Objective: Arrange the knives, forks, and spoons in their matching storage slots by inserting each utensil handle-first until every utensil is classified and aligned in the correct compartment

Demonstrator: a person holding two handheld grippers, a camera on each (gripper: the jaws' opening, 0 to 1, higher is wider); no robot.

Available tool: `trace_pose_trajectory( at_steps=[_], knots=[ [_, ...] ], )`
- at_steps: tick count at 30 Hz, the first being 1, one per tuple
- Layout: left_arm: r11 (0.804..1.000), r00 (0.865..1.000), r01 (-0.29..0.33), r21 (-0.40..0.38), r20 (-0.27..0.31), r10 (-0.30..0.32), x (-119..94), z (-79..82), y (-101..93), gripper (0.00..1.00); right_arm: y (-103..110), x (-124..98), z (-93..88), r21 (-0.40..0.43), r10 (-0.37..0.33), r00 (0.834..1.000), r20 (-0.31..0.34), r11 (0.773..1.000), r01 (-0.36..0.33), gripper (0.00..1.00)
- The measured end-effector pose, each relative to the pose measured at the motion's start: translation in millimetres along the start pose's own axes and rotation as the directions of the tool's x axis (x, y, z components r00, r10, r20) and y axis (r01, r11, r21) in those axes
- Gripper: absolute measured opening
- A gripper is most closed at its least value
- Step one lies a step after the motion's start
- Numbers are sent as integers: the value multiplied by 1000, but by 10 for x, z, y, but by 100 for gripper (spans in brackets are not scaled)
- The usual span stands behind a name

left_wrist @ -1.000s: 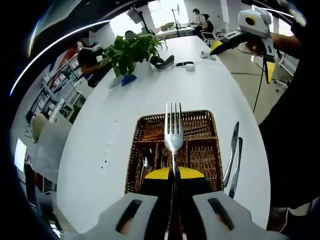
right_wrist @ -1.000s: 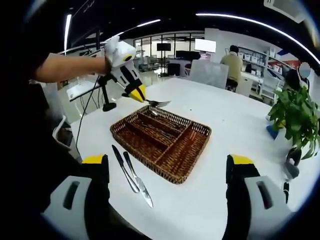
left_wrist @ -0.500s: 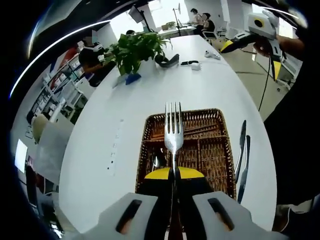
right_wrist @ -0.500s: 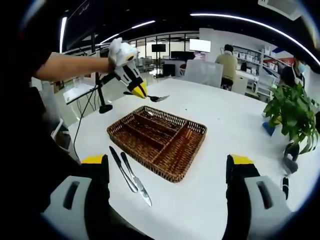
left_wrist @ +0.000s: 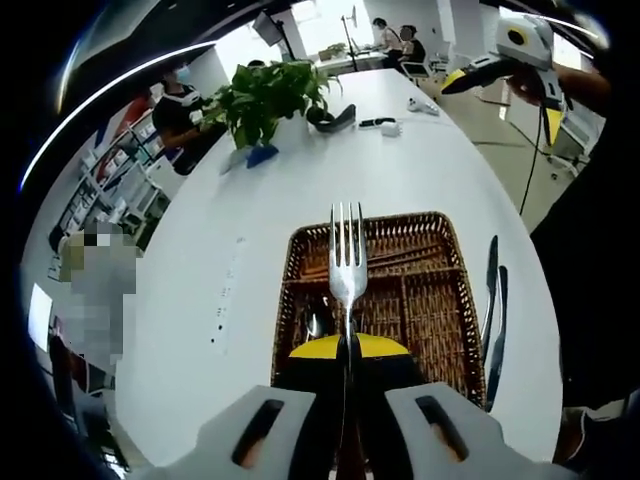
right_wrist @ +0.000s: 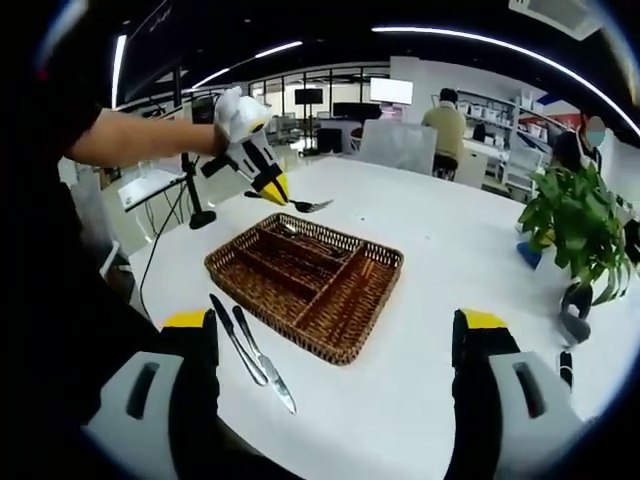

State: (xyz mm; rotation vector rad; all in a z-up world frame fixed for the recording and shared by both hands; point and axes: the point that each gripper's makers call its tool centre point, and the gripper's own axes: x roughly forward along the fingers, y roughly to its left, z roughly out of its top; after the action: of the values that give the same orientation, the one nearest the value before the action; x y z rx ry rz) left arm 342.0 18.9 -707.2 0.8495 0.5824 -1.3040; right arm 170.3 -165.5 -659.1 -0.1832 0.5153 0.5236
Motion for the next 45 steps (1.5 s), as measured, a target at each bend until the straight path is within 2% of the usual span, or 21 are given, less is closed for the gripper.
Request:
trace_pose_trajectory(
  at_steps=[5,13,25,45],
  knots=[
    [999,1000,29,-23,6,-29,123,-97,-52,1,-32,-3,-28,12,-12,1000,-8,1000,13,100],
    [998,998,50,-42,-32,-52,318,-298,-114,1,-85,-13,-48,22,-28,1000,-14,999,29,100],
    [996,997,57,-63,-49,-60,528,-461,-154,1,-126,-12,-54,29,-39,999,-22,999,40,100],
    [992,990,90,-91,-100,-99,934,-726,-337,1,-142,4,-79,13,-41,998,-53,999,42,100]
  ],
)
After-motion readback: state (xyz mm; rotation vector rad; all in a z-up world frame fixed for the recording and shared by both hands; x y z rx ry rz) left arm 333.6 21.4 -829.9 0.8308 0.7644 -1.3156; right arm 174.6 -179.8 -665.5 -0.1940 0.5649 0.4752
